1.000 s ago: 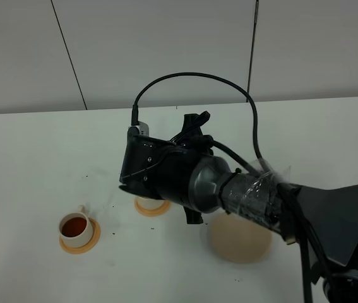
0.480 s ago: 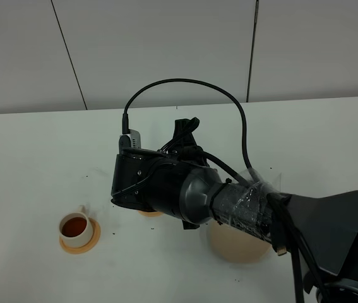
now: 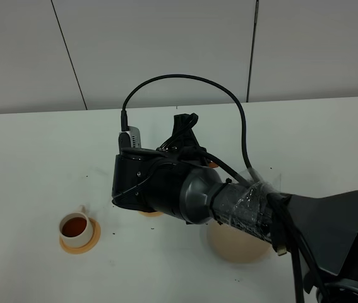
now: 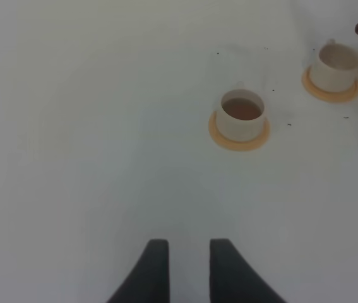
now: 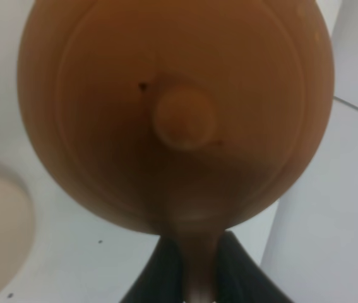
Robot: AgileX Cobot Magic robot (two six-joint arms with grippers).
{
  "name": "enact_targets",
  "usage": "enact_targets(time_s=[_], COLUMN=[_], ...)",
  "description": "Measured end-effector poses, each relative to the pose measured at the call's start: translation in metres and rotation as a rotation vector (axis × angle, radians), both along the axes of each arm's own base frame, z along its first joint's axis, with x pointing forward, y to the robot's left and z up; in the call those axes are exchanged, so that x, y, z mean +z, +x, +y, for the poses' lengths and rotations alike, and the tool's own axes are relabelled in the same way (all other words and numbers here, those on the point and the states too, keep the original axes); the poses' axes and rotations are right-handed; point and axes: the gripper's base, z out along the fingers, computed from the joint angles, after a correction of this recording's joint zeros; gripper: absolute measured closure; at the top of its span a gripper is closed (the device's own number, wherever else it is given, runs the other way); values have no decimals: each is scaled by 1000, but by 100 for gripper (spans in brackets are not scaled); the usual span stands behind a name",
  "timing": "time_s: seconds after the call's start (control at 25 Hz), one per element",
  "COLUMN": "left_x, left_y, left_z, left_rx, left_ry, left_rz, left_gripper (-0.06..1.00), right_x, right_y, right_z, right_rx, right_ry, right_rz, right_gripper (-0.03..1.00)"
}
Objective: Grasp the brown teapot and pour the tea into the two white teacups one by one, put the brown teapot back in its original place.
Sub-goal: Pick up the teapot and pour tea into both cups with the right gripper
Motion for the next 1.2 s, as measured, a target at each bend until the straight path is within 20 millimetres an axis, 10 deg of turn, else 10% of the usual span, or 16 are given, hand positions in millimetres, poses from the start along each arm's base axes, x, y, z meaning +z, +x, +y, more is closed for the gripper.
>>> enact_targets(time_s=[1.2], left_x=[0], left_y=[0], left_z=[0], left_rx=[0], left_ry=[0], left_rz=[0], left_gripper=[71], right_x=[-12], right_y=[0], right_z=[6], right_rx=[62], right_ry=[-94], right_rz=[-42], right_gripper=[87])
